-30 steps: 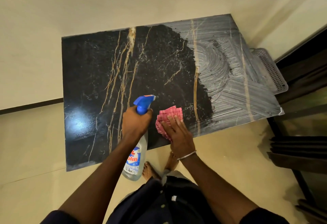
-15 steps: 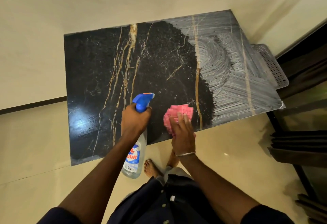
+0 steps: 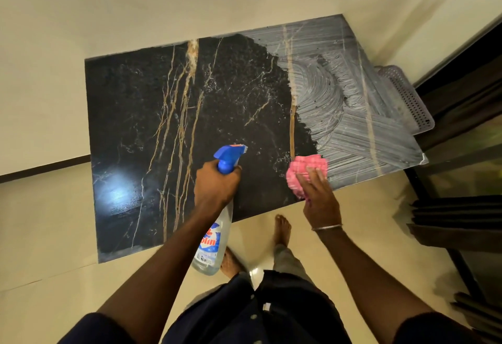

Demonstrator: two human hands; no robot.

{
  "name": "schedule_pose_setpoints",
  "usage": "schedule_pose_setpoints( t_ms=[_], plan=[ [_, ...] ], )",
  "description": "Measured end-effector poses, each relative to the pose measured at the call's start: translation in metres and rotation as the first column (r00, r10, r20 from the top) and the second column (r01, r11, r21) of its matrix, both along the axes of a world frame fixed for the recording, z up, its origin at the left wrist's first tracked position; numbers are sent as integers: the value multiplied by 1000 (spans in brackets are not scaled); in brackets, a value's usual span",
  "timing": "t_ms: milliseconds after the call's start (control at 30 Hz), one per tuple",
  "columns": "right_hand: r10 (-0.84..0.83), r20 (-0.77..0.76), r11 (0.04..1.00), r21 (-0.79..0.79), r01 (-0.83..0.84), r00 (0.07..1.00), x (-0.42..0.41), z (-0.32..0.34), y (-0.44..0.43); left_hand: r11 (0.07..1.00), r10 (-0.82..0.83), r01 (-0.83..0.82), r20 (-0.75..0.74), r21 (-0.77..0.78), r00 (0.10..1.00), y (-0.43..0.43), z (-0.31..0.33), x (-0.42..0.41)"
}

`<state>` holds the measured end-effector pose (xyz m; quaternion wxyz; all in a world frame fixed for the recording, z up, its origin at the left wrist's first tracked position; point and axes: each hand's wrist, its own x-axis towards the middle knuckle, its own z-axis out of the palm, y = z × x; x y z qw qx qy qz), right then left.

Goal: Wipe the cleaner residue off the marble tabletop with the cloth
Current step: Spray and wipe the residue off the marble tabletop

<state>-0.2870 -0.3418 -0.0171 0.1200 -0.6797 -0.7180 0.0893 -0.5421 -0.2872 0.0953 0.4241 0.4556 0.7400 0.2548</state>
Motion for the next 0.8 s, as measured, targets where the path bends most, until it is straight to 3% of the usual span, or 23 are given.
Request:
schedule_pose_setpoints(
  t_ms=[200,333,433,500,667,800],
  plan=[
    [-193,-44,981,-10,193,980,21,3,20,999,-36,36,-11,-26,999,13,2,40],
    [92,-117,996,-8,-94,989,-1,-5,25,997,-69,69,2,-29,998,26,6,77],
    [359,-110,933,24,-358,927,11,-15,36,998,-64,65,26,-21,998,38,7,99],
    [445,-47,895,19,-445,894,36,-19,41,999,-41,42,36,-17,999,47,7,112],
    [170,-24,984,66,-168,985,117,-2,56,1000,-19,19,40,-7,999,63,8,133],
    [-30,-98,998,43,34,995,114,6,66,1000,0,0,23,-8,1000,71,9,144]
  ],
)
